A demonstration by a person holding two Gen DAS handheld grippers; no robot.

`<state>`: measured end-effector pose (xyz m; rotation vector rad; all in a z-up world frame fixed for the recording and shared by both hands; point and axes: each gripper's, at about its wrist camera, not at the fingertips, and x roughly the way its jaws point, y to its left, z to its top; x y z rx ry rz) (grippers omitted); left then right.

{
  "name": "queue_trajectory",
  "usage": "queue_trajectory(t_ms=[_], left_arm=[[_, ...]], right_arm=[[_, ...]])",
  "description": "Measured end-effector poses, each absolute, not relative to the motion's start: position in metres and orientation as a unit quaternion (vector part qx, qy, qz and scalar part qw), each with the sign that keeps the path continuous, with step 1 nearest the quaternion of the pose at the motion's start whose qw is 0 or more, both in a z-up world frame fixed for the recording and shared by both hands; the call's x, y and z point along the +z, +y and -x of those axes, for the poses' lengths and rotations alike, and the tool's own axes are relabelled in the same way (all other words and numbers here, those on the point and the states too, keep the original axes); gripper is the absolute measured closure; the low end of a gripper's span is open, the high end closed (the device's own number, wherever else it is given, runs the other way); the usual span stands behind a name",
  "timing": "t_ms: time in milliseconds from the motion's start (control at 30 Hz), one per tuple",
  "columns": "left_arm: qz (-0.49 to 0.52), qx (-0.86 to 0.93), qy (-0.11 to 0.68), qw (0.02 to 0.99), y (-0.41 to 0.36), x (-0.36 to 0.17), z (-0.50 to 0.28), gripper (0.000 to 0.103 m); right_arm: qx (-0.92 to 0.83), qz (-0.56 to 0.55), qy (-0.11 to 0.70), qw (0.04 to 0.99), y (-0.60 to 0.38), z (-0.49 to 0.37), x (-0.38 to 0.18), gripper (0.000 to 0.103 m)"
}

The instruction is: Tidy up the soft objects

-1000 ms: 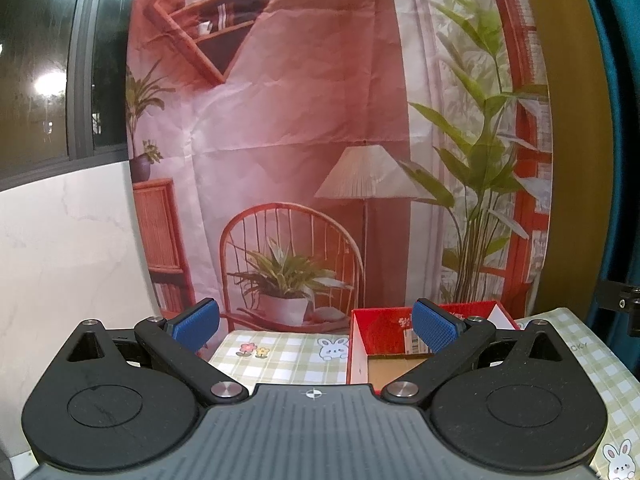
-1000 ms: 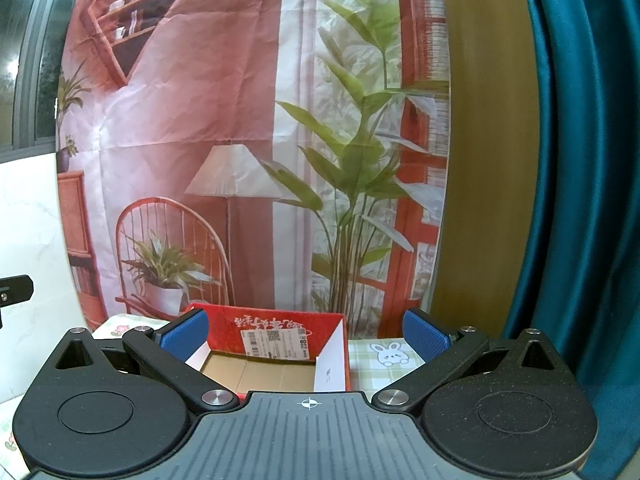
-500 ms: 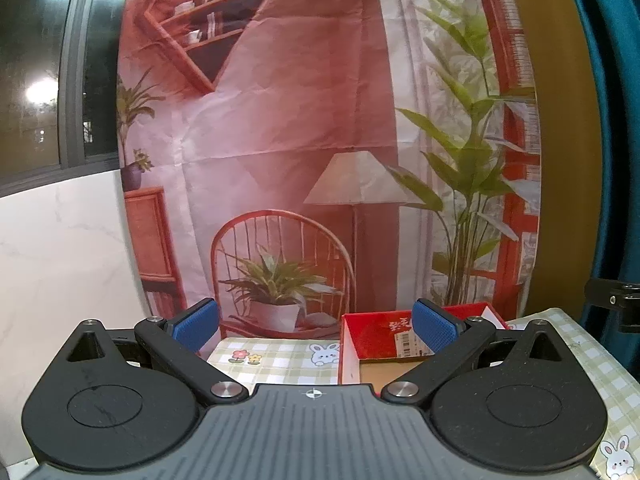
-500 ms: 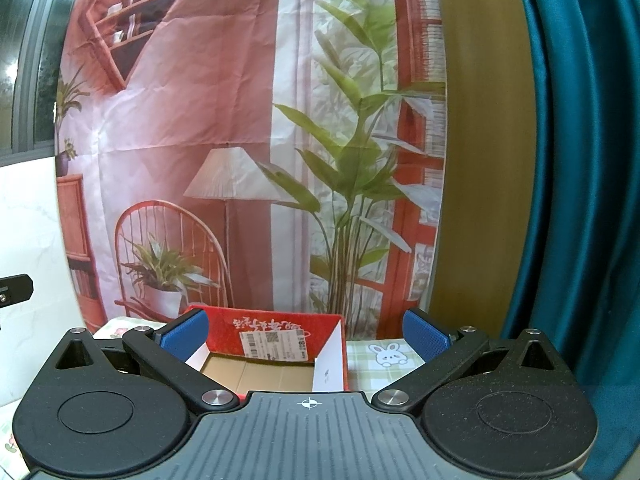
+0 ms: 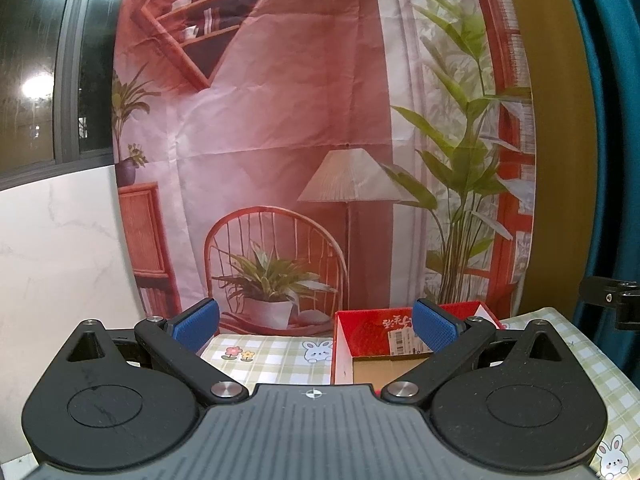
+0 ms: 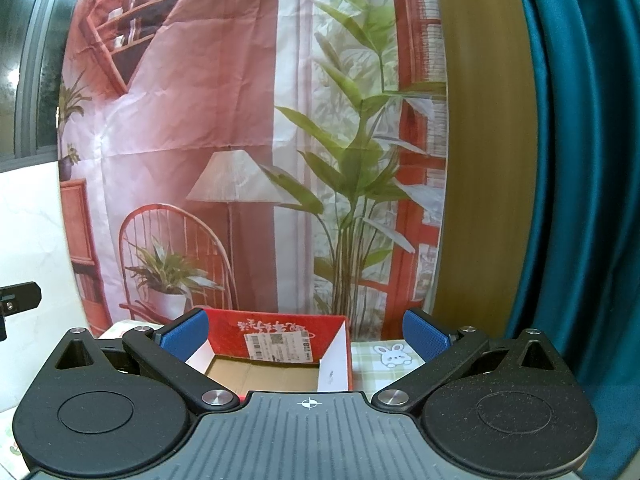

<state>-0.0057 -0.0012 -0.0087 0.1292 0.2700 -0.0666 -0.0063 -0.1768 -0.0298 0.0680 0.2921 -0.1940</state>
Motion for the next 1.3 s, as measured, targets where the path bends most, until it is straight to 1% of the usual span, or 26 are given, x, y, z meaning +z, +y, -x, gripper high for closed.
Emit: queue_trajectory(t_ms=[667,900,1100,1233,1300], left_arm=[[-0.057,-0.041,0.143,0.987,0.001,-0.011,0.003,0.0],[-0.038,-0.045,0.157,0.986,0.005,-0.02,-0.001,0.0],[-0.048,-0.043,0.159,0.985,0.007,-0.053,-0.008,0.0],[-0.04,-0.058,0.198,0.978,0.01,-0.085,-0.019,0.0],[-0.033,-0.07,0.224,0.971,0.01,-0.103,-0.026,0.0]], right_arm=[[-0.096,-0.034,0.145,0.984,-0.175,0.007,-0.032,0.0],[-0.079,-0.047,0.141,0.986,-0.175,0.007,-0.038,0.0],[-0.052,-0.072,0.138,0.986,-0.18,0.006,-0.07,0.0],[-0.056,-0.114,0.127,0.984,-0.186,0.011,-0.105,0.0],[-0.062,-0.134,0.152,0.977,-0.19,0.006,-0.119,0.0]])
